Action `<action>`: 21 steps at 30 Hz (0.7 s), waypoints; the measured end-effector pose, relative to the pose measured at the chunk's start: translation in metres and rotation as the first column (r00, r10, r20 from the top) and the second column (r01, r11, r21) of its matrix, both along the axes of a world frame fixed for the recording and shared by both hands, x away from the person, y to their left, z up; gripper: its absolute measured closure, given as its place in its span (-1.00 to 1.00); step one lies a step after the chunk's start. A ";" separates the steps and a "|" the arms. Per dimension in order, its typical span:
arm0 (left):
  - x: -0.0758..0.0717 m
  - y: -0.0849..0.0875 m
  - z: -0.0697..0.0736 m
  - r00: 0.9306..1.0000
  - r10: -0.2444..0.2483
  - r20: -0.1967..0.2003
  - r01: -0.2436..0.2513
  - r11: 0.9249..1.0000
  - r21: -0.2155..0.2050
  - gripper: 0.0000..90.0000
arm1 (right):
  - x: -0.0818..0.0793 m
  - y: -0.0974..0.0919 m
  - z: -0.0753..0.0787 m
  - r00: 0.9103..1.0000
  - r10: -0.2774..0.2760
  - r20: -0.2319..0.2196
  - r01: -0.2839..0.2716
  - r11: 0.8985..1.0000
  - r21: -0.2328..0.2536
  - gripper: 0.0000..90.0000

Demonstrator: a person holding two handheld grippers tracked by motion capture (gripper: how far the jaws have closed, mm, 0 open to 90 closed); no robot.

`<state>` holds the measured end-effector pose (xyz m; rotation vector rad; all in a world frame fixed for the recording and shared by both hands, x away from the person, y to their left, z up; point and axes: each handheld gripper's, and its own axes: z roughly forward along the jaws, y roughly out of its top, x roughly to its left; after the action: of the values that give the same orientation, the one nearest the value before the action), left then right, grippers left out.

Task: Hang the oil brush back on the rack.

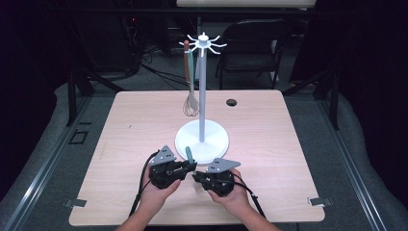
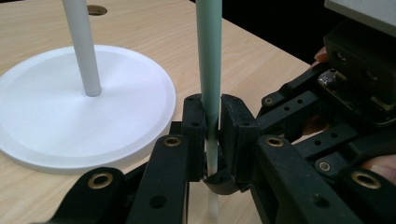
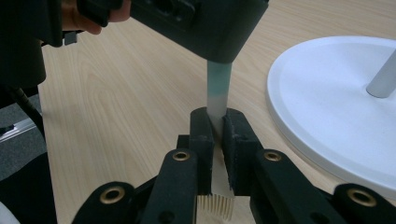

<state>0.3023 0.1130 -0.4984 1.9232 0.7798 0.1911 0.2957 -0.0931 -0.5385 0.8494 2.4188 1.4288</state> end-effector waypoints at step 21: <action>0.005 -0.008 -0.021 0.999 -0.032 -0.043 0.034 0.999 0.035 0.86 | -0.004 -0.014 -0.007 1.000 -0.007 -0.023 0.007 0.999 -0.035 0.60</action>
<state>0.3071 0.1053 -0.5191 1.9779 0.7764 0.1455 0.2922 -0.1073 -0.5450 0.8707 2.4477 1.3781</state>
